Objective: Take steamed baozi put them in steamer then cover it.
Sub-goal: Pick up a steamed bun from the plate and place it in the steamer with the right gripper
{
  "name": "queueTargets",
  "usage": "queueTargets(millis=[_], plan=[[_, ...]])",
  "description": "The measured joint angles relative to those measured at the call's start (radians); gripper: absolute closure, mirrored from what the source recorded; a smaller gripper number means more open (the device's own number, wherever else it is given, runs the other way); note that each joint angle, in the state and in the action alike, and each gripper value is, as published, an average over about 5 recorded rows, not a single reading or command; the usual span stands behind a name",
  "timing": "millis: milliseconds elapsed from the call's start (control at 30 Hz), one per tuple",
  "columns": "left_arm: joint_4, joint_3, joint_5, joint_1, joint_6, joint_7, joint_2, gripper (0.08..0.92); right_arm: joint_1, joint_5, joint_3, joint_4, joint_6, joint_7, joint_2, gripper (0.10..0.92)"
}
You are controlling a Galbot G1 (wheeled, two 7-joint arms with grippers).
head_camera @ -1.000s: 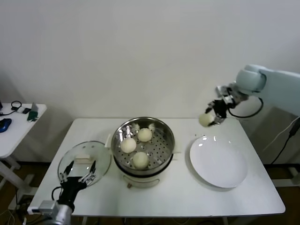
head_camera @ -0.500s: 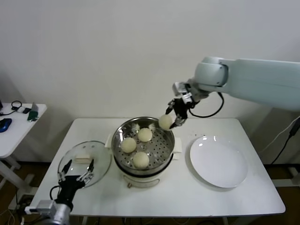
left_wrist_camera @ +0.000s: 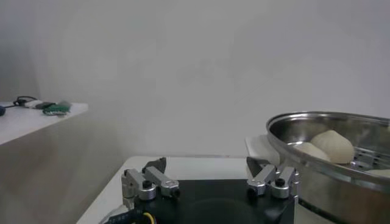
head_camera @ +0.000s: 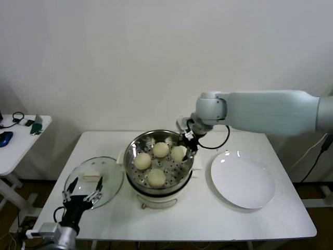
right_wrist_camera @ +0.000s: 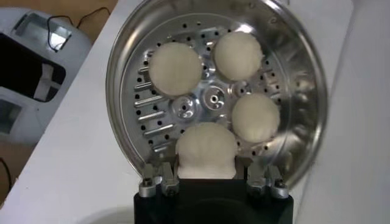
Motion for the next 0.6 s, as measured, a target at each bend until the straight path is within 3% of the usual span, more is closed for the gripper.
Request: queueTargets(millis=[367,600], plan=[[-0.001,-0.001,-0.005,0.000,0.000,0.000,0.002,0.177,-0.058,-0.042,0.004,-0.025,-0.006,0.011,0.035,0.404],[0.000,-0.001,-0.006,0.000,-0.003,-0.001,0.002,0.177,-0.079,-0.061,0.005,-0.028,-0.003,0.013,0.039,0.316]])
